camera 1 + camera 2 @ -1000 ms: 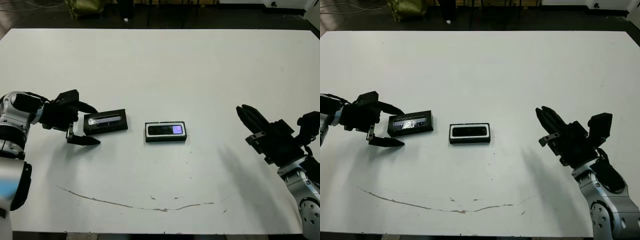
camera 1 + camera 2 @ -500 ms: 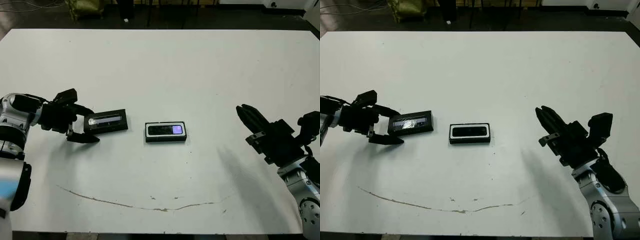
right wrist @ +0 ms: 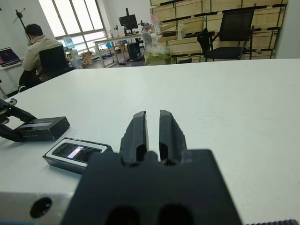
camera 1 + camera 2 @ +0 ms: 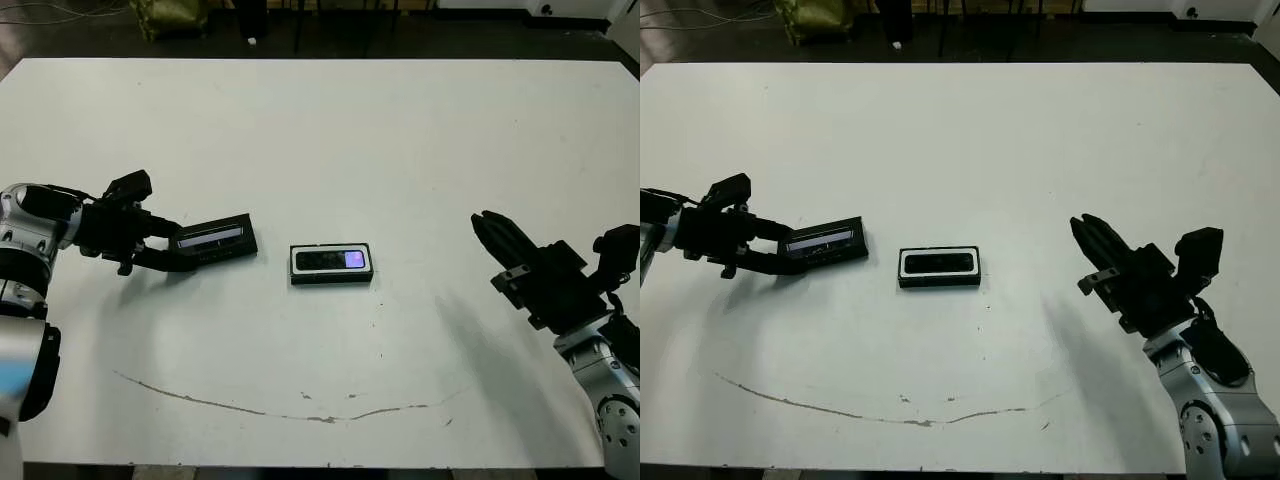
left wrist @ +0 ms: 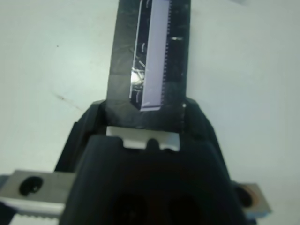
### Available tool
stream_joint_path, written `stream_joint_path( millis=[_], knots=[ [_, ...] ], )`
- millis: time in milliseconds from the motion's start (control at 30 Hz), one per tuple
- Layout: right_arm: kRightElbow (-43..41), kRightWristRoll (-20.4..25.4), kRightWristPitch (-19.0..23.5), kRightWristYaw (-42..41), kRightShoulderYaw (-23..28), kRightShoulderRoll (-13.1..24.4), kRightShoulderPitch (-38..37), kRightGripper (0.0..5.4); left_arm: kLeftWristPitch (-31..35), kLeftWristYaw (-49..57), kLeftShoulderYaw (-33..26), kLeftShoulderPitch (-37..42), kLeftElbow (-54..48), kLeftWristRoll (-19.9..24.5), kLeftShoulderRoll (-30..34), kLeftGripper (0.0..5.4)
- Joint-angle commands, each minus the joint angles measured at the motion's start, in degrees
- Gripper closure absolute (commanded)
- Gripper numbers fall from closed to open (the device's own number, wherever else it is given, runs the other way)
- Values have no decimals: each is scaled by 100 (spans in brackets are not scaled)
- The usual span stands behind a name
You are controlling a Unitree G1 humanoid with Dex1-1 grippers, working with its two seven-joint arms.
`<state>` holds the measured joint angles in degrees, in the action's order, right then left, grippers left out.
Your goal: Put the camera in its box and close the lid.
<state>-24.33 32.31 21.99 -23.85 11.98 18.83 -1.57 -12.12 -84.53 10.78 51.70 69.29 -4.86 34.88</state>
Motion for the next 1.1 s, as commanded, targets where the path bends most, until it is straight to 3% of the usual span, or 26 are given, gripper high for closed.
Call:
stream_joint_path(
  millis=[33, 133, 300, 400, 533, 733, 1100],
  knots=[
    [37, -72, -24, 26, -25, 3, -58, 540, 168, -263, -8, -242, -64, -28, 51, 321],
    [17, -65, 41, 54, -27, 8, -59, 540, 297, -403, -287, -289, -451, 323, 75, 323],
    [-23, -89, 98, 88, -53, 26, -67, 540, 1103, -406, -719, -660, -1838, 1024, 39, 333],
    [-31, -47, 127, 82, -57, 24, -80, 540, 1547, 284, -1026, -1291, -3288, 1461, -133, 333],
    [-39, -143, 114, 136, -103, 34, -89, 540, 1627, 1065, -1141, -1961, -4667, 1824, -487, 333],
    [63, -111, 66, 72, -106, 1, -74, 540, 1671, 1527, -816, -2207, -5198, 1787, -699, 333],
    [-42, -137, 64, 162, -134, -71, -115, 540, 1317, 1308, -159, -2005, -4631, 1549, -779, 333]
  ],
)
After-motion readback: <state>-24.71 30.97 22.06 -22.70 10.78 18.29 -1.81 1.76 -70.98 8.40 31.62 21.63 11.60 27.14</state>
